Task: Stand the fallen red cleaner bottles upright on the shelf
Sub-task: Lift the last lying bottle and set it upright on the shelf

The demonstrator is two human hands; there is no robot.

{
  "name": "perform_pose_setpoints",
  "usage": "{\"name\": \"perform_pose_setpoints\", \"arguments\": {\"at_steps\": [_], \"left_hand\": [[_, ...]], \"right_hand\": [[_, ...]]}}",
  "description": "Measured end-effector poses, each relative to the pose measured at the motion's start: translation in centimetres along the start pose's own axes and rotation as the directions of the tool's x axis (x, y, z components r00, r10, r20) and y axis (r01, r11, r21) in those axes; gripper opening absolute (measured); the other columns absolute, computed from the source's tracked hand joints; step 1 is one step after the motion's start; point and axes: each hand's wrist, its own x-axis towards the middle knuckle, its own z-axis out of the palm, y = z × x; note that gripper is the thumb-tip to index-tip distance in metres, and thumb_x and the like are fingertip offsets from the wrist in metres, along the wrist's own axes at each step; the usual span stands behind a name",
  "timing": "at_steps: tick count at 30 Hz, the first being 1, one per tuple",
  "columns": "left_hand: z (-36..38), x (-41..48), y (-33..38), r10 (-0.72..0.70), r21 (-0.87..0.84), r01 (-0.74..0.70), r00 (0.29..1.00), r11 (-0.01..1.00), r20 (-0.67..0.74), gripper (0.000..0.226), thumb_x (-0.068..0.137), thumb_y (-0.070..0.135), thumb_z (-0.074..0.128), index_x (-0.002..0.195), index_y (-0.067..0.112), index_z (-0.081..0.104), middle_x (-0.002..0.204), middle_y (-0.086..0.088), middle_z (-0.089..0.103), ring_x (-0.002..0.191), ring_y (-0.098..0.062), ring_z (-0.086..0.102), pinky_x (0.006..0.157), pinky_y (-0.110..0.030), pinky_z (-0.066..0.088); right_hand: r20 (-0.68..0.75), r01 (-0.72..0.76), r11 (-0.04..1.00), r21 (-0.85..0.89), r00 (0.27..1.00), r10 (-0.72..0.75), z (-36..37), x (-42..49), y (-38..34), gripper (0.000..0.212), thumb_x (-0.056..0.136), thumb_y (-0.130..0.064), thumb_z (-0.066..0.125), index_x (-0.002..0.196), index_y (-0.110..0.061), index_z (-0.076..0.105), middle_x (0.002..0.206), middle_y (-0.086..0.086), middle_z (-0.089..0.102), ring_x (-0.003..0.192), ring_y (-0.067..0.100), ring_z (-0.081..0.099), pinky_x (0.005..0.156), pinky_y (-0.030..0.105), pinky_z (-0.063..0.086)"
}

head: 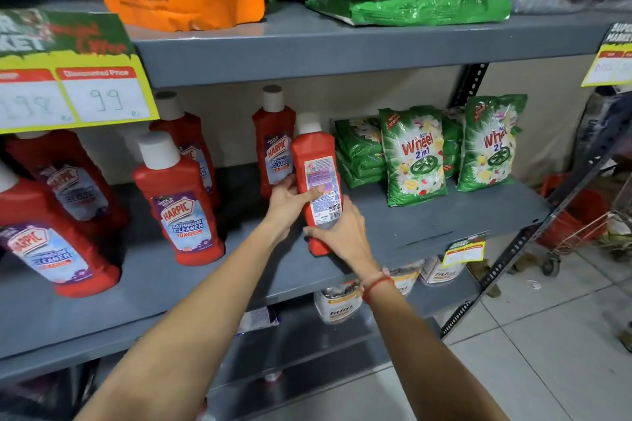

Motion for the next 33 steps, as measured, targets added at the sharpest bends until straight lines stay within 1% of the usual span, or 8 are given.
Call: {"name": "perform_pose_setpoints", "arguments": {"at_steps": [3, 7, 14, 21, 24, 27, 30, 33], "left_hand": [[-1.7, -0.5, 1.0, 0.092, 0.066, -0.093, 0.996, 0.994, 0.010, 0.050, 0.071, -0.002, 0.073, 0.116, 0.003, 0.053, 0.108, -0.009, 0.065, 0.084, -0.005, 0.066, 0.076, -0.015, 0.055], [-3.6, -0.6, 1.0, 0.128, 0.171, -0.131, 0.991, 0.976, 0.030, 0.059, 0.068, 0.001, 0.076, 0.121, 0.005, 0.050, 0.113, -0.011, 0.064, 0.093, -0.014, 0.065, 0.080, -0.018, 0.055], [-4.2, -0.9, 0.7, 0.167, 0.258, -0.175, 0.985, 0.950, 0.050, 0.056, 0.074, 0.003, 0.073, 0.124, 0.003, 0.047, 0.112, -0.007, 0.062, 0.095, -0.014, 0.063, 0.077, -0.008, 0.052], [-4.0, -5.6, -4.8, 0.268, 0.411, -0.110, 0.897, 0.905, -0.351, 0.027, 0.091, 0.007, 0.050, 0.115, 0.001, 0.060, 0.115, -0.015, 0.066, 0.101, -0.018, 0.061, 0.075, 0.006, 0.037], [-2.2, -6.3, -6.4, 0.241, 0.487, -0.080, 0.930, 0.870, -0.279, 0.038, 0.090, 0.005, 0.048, 0.128, 0.004, 0.052, 0.127, -0.014, 0.060, 0.115, -0.023, 0.057, 0.096, -0.011, 0.037], [-0.8, -5.2, -7.1, 0.186, 0.517, -0.047, 0.958, 0.855, -0.219, 0.060, 0.082, 0.009, 0.061, 0.138, 0.006, 0.037, 0.133, -0.015, 0.054, 0.122, -0.027, 0.051, 0.107, -0.039, 0.038], [-0.5, -4.3, -7.4, 0.149, 0.473, -0.054, 0.975, 0.880, -0.165, 0.087, 0.063, 0.012, 0.080, 0.136, 0.006, 0.035, 0.128, -0.015, 0.055, 0.117, -0.024, 0.054, 0.100, -0.035, 0.042], [-1.3, -3.3, -7.6, 0.196, 0.540, -0.072, 0.965, 0.839, -0.176, 0.088, 0.054, 0.029, 0.085, 0.130, 0.013, 0.044, 0.120, -0.009, 0.055, 0.114, -0.021, 0.052, 0.097, -0.034, 0.043]], "right_hand": [[0.006, 0.047, 0.998, 0.049, 0.999, -0.048, 0.7, 0.7, -2.1, 0.079, 0.052, -0.033, 0.087, 0.114, -0.007, 0.045, 0.109, 0.012, 0.057, 0.108, 0.029, 0.052, 0.088, 0.034, 0.042], [-0.005, 0.037, 0.993, 0.114, 0.999, -0.037, 2.1, 1.1, -3.1, 0.074, 0.053, -0.027, 0.087, 0.106, -0.005, 0.041, 0.107, 0.015, 0.055, 0.107, 0.032, 0.053, 0.088, 0.041, 0.047], [0.023, 0.075, 0.985, 0.156, 0.997, -0.079, 2.3, 1.3, -2.2, 0.073, 0.056, -0.026, 0.087, 0.111, -0.006, 0.044, 0.112, 0.014, 0.060, 0.105, 0.027, 0.056, 0.087, 0.035, 0.047], [0.169, 0.032, 0.911, 0.412, 0.979, -0.111, 0.4, 3.3, -1.4, 0.064, 0.073, -0.013, 0.078, 0.127, -0.005, 0.046, 0.122, 0.014, 0.062, 0.109, 0.019, 0.060, 0.094, 0.025, 0.047], [0.132, 0.022, 0.915, 0.404, 0.988, -0.082, 0.2, 2.9, -1.6, 0.051, 0.067, -0.015, 0.082, 0.109, -0.006, 0.055, 0.109, 0.015, 0.068, 0.097, 0.021, 0.067, 0.091, 0.037, 0.054], [-0.004, 0.073, 0.971, 0.228, 0.997, -0.075, 0.7, 1.8, -2.0, 0.039, 0.063, -0.027, 0.084, 0.089, -0.010, 0.062, 0.088, 0.008, 0.063, 0.077, 0.011, 0.062, 0.074, 0.019, 0.052], [-0.053, 0.117, 0.978, 0.173, 0.993, -0.109, 0.4, 0.6, -2.5, 0.024, 0.068, -0.036, 0.080, 0.073, -0.016, 0.067, 0.071, 0.000, 0.045, 0.062, 0.003, 0.048, 0.060, 0.008, 0.041], [0.049, 0.099, 0.957, 0.274, 0.992, -0.116, -0.6, -0.3, -2.4, 0.026, 0.075, -0.037, 0.073, 0.091, -0.017, 0.075, 0.068, -0.001, 0.049, 0.058, 0.001, 0.054, 0.062, 0.010, 0.043]]}}
